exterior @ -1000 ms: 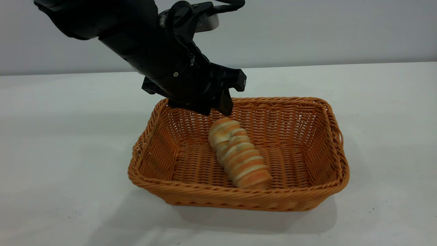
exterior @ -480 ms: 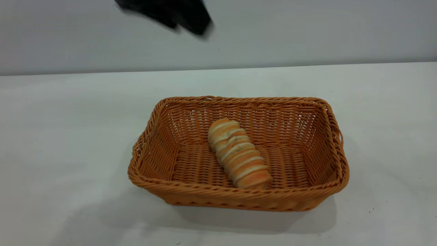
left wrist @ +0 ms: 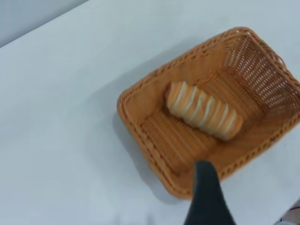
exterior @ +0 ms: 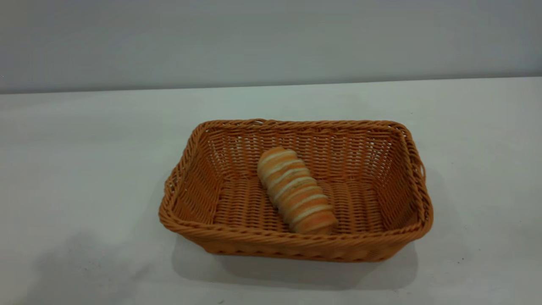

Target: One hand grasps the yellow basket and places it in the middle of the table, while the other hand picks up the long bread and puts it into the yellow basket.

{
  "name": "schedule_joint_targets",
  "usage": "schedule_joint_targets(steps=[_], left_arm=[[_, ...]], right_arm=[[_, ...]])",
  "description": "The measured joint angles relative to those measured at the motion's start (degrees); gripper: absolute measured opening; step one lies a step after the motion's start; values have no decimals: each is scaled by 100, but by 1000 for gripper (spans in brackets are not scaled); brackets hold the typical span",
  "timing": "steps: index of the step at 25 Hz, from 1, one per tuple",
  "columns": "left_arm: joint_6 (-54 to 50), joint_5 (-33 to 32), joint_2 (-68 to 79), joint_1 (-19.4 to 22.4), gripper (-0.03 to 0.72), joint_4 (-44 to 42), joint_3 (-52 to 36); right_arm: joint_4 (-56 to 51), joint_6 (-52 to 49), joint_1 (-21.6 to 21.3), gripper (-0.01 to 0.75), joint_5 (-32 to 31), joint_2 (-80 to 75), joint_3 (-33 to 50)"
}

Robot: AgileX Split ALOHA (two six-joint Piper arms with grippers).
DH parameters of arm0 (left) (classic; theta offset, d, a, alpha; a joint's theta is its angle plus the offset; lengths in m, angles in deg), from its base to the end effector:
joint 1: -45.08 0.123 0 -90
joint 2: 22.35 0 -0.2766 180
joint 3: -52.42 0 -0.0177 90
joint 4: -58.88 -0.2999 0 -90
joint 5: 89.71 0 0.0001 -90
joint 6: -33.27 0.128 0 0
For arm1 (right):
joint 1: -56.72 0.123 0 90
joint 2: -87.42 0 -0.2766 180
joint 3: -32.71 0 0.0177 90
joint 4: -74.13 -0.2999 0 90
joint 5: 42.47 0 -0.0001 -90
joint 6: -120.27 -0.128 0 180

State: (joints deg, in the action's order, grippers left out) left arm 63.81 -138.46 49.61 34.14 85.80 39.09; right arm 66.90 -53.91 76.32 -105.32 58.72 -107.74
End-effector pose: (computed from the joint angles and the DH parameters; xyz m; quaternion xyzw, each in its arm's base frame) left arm 0.2891 -0.1003 0.3496 0.2488 0.8632 -0.1532 0.4118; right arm 0.1133 0.0556 0.3000 -0.1970 0.8869 0.1121 0.4025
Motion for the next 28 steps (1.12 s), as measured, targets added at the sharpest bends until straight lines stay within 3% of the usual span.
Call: schedule_joint_targets(steps=[8, 21, 28], left_arm=[[-196, -404, -1747, 112, 550, -176, -909], [-1616, -1575, -4231, 112, 550, -1688, -2190], [-1977, -1755, -5376, 112, 550, -2078, -2944]], right_arm=[[261, -263, 0, 513, -44, 960, 761], [681, -345, 131, 513, -206, 1273, 843], [863, -462, 163, 513, -152, 1374, 1013]])
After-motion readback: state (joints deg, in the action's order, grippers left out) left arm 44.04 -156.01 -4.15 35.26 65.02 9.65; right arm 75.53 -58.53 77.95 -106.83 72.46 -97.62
